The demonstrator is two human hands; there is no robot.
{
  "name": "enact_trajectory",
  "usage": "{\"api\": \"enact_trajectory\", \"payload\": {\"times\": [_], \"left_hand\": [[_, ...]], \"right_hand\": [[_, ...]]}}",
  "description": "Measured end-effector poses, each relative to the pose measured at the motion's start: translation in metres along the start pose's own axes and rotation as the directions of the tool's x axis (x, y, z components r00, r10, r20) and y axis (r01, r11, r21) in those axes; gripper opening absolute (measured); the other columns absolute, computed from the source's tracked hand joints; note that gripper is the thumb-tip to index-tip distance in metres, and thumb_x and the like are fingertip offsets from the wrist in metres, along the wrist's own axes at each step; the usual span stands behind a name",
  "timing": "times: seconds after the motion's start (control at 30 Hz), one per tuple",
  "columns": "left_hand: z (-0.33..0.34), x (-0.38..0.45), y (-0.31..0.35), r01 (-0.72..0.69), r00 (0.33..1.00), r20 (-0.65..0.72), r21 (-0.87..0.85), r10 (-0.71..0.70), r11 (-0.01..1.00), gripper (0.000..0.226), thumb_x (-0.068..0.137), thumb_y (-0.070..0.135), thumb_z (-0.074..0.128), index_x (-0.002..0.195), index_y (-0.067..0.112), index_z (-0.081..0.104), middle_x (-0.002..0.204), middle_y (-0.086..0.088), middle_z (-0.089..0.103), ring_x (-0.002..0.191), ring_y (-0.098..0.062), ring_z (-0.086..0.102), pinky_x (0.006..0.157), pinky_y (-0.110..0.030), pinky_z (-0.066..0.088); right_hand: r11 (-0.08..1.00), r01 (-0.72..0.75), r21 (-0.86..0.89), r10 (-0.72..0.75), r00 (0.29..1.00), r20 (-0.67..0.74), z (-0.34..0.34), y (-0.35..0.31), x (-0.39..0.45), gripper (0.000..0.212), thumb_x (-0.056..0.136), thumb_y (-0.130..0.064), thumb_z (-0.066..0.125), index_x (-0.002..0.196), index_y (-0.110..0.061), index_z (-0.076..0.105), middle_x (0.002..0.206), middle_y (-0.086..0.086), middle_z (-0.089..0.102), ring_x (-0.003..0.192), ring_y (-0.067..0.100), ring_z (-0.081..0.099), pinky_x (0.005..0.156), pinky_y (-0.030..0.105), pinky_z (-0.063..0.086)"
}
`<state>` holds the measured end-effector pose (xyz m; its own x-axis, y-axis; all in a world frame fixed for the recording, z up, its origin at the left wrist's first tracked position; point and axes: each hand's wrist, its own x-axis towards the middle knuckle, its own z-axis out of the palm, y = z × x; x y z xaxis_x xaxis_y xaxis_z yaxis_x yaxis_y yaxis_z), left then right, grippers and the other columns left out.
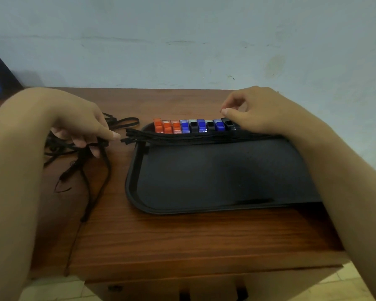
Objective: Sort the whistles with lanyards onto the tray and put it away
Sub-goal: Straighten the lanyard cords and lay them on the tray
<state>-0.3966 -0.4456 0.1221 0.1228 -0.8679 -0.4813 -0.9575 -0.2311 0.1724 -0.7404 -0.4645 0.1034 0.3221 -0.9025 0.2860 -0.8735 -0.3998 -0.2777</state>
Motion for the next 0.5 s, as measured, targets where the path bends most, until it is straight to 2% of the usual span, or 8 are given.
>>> {"api": "enact_trajectory", "payload": {"times": [0.1, 0.2, 0.4, 0.5], "left_hand": [[-0.0004, 0.0012, -0.0002, 0.001, 1.000, -0.014, 0.003, -0.001, 1.000, 0.049, 0.094, 0.054, 0.056, 0.096, 0.010, 0.076, 0.083, -0.005, 0.079, 0.041, -0.010, 0.049, 0.039, -0.020, 0.029], [-0.0018, 0.0030, -0.0033, -0.032, 0.997, -0.066, 0.037, 0.034, 0.999, 0.053, 0.091, 0.061, 0.054, 0.084, 0.016, 0.081, 0.091, -0.007, 0.079, 0.056, -0.018, 0.050, 0.045, -0.023, 0.032], [-0.0019, 0.0023, -0.0031, -0.192, 0.927, -0.327, -0.001, 0.181, 0.981, 0.045, 0.096, 0.057, 0.050, 0.085, 0.022, 0.077, 0.077, -0.002, 0.074, 0.060, -0.020, 0.056, 0.061, -0.030, 0.044], [-0.0006, -0.0052, -0.0065, -0.246, 0.885, -0.411, -0.010, 0.220, 0.969, 0.042, 0.096, 0.059, 0.049, 0.089, 0.025, 0.073, 0.076, -0.002, 0.069, 0.065, -0.020, 0.058, 0.069, -0.032, 0.047]], "right_hand": [[1.000, 0.006, -0.009, -0.006, 1.000, -0.002, 0.0009, 0.0003, 0.0002, 0.020, 0.098, -0.038, 0.058, 0.111, -0.030, 0.071, 0.103, -0.013, 0.065, 0.080, -0.012, 0.050, 0.067, 0.008, 0.032], [1.000, 0.011, -0.018, -0.011, 1.000, -0.005, 0.0009, 0.0005, -0.0001, 0.020, 0.098, -0.038, 0.057, 0.111, -0.029, 0.070, 0.103, -0.012, 0.064, 0.079, -0.012, 0.049, 0.067, 0.007, 0.031], [1.000, 0.011, -0.014, -0.011, 1.000, 0.001, 0.0023, 0.0001, 0.0001, 0.018, 0.098, -0.038, 0.057, 0.109, -0.031, 0.070, 0.097, -0.016, 0.062, 0.078, -0.011, 0.050, 0.066, 0.009, 0.032], [1.000, 0.019, -0.004, -0.019, 1.000, 0.003, 0.0022, -0.0020, -0.0020, 0.016, 0.098, -0.037, 0.057, 0.107, -0.031, 0.069, 0.090, -0.019, 0.061, 0.081, -0.003, 0.054, 0.067, 0.012, 0.035]]}}
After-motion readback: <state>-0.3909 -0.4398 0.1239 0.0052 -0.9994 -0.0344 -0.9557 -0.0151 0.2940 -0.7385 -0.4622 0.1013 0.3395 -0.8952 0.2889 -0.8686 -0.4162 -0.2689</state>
